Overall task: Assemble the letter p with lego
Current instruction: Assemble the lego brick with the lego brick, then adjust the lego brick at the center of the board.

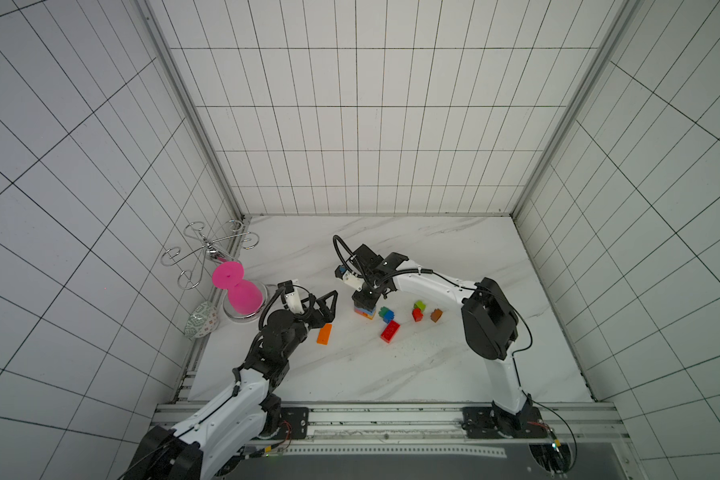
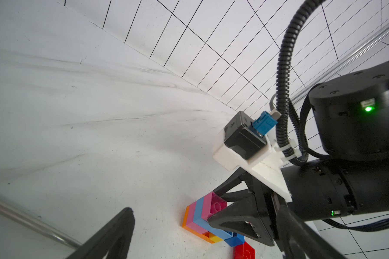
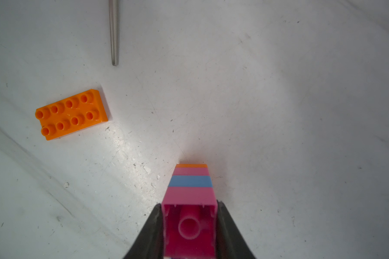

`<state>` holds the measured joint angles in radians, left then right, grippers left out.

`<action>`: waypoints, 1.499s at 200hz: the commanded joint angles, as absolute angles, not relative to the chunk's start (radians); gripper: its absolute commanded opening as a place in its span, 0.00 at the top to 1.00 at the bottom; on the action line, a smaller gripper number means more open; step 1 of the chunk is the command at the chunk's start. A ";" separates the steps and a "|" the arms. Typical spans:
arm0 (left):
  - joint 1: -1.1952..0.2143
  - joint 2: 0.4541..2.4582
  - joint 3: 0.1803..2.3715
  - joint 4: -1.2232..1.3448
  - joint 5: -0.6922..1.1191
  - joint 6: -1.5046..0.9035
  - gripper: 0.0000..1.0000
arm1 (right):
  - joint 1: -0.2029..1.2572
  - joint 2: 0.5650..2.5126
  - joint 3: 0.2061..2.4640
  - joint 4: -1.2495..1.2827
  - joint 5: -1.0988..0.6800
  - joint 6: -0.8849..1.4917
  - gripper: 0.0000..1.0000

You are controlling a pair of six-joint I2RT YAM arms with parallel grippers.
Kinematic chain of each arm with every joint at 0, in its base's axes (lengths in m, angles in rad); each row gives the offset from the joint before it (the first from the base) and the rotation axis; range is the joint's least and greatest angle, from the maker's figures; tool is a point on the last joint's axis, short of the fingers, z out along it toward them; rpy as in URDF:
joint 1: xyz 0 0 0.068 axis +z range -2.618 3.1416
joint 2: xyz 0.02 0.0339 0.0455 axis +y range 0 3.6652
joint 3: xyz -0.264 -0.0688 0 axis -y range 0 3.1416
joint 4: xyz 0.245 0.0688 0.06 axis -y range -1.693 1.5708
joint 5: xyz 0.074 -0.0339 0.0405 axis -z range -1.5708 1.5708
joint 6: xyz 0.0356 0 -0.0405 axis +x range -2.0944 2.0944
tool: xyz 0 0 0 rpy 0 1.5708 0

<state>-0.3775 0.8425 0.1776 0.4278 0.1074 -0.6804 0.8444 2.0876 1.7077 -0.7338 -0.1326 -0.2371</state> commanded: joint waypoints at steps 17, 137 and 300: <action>-0.375 0.830 0.198 0.456 0.130 -0.663 0.03 | 0.828 2.008 1.677 -0.833 -0.165 -0.162 0.50; -0.638 0.882 0.272 0.454 0.045 -0.491 0.03 | 0.785 1.434 1.202 -0.547 0.071 0.113 0.02; -0.662 1.059 0.340 0.433 -0.004 -0.534 0.02 | 0.502 1.467 0.937 -0.526 0.061 0.332 0.28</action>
